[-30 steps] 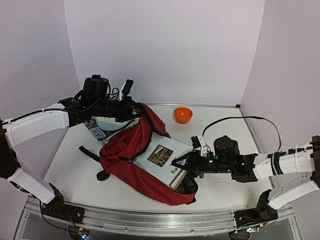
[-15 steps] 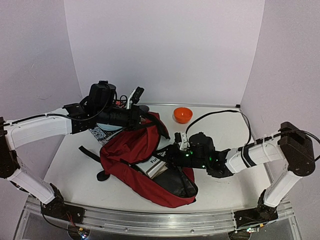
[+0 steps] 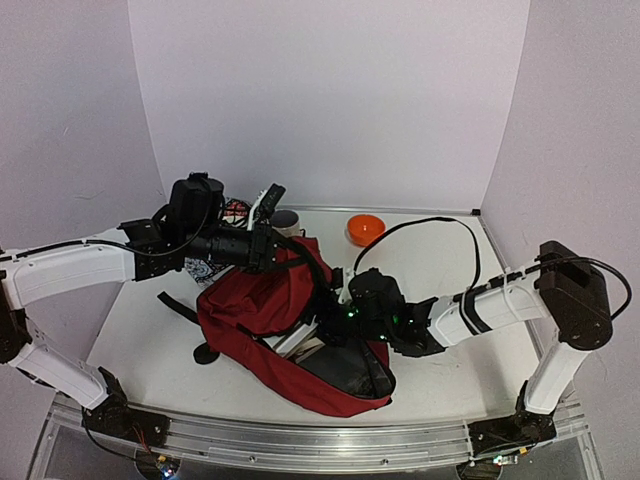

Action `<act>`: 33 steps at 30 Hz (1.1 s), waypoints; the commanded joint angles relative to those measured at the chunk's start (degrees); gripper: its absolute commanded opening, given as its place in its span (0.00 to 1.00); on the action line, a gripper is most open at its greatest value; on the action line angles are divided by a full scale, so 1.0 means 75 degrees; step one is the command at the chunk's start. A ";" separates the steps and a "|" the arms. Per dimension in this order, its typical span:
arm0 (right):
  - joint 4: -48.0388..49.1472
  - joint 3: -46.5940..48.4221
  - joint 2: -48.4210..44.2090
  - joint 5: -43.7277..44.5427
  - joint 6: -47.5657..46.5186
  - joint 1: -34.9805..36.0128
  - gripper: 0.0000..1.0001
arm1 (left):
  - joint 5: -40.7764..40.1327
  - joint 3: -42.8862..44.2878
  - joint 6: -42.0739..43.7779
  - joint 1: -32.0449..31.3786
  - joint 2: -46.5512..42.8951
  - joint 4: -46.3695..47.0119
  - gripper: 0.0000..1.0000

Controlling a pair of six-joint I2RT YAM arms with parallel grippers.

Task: Pack the student bag
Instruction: Place the book in the largest pocket of the bag.

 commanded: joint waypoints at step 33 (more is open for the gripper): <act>-0.3608 0.1944 -0.0560 0.1114 -0.2484 0.0235 0.75 | 0.0751 -0.0522 0.0390 -0.0082 -0.0778 0.0412 0.05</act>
